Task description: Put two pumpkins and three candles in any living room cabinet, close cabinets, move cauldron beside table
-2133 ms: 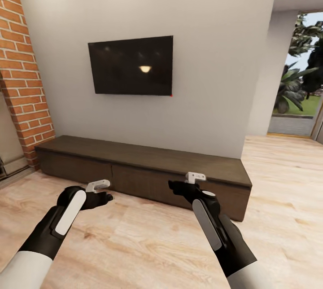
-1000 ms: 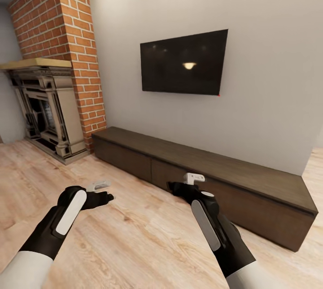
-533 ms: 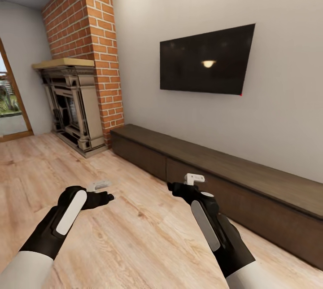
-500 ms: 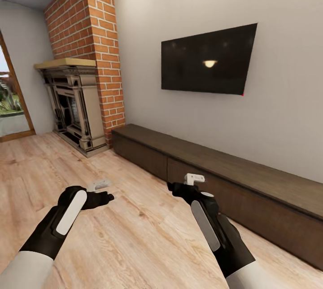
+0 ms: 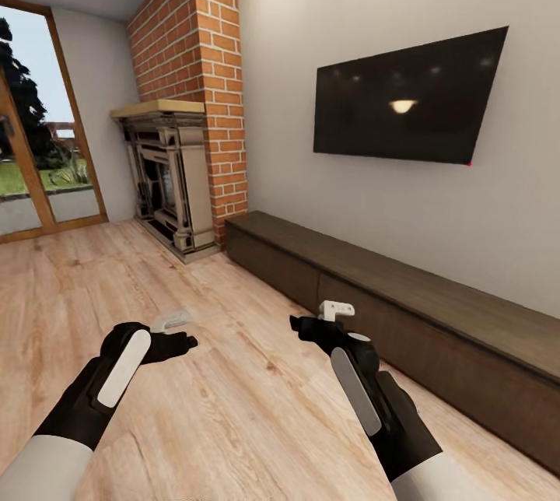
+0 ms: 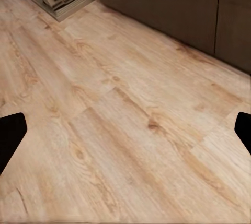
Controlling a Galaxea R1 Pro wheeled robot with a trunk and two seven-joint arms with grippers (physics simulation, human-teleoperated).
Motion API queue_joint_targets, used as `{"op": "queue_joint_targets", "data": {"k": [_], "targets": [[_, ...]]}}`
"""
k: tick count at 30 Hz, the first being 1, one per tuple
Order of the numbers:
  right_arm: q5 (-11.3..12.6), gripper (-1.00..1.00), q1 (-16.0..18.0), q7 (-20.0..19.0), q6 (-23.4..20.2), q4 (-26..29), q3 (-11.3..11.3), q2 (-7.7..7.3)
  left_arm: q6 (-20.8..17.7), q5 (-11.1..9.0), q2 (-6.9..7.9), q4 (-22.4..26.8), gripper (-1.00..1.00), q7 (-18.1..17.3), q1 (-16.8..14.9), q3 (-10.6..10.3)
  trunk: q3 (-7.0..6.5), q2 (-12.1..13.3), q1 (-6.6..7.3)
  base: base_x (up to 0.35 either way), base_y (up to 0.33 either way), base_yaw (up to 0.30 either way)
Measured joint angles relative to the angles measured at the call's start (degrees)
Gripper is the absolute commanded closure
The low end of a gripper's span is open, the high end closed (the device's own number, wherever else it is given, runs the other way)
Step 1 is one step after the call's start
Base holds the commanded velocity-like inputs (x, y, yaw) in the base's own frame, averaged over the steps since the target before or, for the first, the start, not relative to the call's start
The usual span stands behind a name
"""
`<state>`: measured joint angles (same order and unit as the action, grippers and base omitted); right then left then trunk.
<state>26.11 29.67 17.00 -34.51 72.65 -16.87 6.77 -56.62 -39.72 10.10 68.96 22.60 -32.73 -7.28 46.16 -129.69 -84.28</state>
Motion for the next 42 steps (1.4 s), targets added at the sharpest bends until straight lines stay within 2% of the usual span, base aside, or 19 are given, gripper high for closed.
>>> {"op": "queue_joint_targets", "data": {"k": [42], "targets": [[0.00,-1.00,0.00,0.01,0.00,-0.04,-0.78,-0.01,0.00,-0.03,-0.21,0.01,-1.00,0.00,0.00,-0.16,1.67,0.00,0.00,0.000,0.000,0.270]]}}
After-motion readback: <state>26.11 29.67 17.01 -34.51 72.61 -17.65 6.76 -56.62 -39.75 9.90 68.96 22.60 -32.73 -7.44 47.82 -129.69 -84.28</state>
